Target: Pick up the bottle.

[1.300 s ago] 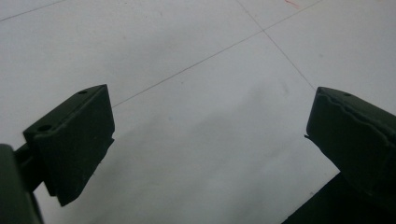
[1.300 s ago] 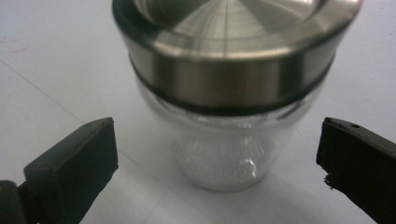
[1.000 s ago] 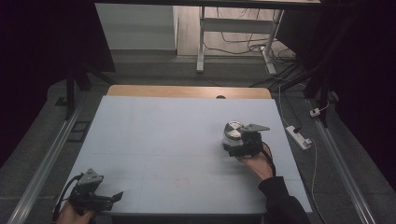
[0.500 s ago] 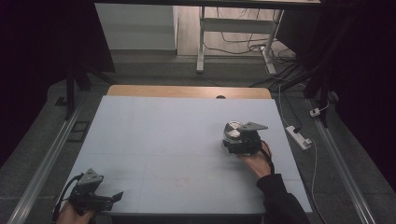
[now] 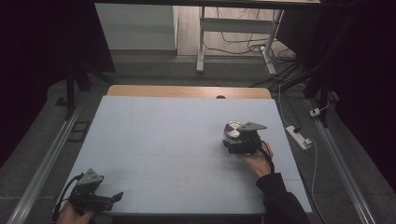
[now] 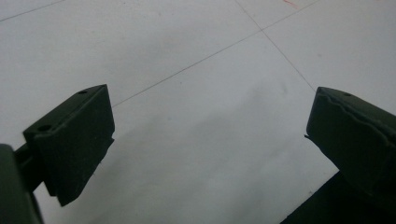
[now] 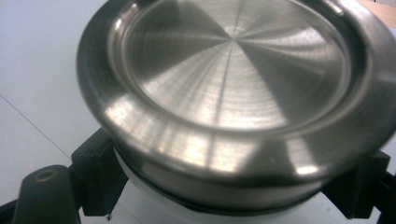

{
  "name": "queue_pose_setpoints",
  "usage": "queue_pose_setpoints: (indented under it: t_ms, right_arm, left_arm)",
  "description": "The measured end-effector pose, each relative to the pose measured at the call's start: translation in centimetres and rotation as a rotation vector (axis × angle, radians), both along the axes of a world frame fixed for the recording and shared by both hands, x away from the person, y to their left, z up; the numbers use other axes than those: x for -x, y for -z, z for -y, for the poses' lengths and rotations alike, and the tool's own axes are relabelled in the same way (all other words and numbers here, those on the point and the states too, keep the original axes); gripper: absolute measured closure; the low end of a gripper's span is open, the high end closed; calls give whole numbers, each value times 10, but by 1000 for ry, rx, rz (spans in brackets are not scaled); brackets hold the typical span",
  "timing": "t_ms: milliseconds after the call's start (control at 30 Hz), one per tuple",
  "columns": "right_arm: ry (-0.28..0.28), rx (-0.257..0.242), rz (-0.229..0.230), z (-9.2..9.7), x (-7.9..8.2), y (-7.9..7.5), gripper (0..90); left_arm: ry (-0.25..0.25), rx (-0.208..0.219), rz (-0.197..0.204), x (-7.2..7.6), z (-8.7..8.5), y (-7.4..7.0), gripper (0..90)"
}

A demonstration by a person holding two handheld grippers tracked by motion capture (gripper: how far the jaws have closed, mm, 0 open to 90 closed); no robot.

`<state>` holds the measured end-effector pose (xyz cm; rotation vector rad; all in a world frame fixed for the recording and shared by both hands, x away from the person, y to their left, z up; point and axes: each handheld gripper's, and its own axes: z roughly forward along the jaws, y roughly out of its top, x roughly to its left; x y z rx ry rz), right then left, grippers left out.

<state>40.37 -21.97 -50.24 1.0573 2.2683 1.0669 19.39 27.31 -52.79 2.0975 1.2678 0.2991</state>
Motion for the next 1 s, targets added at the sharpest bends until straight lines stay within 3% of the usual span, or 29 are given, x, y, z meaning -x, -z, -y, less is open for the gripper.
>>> queue_pose_setpoints:
  t_ms: [200, 367, 1000]
  right_arm:
    - [-9, 8, 6, -2, 3, -3, 150]
    - [-24, -22, 12, -4, 7, -9, 150]
    - [-162, -35, -7, -33, 29, -19, 150]
  left_arm:
    - [2, 0, 1, 0, 0, 0, 20]
    - [2, 0, 1, 0, 0, 0, 20]
    - [5, -1, 1, 0, 0, 0, 21]
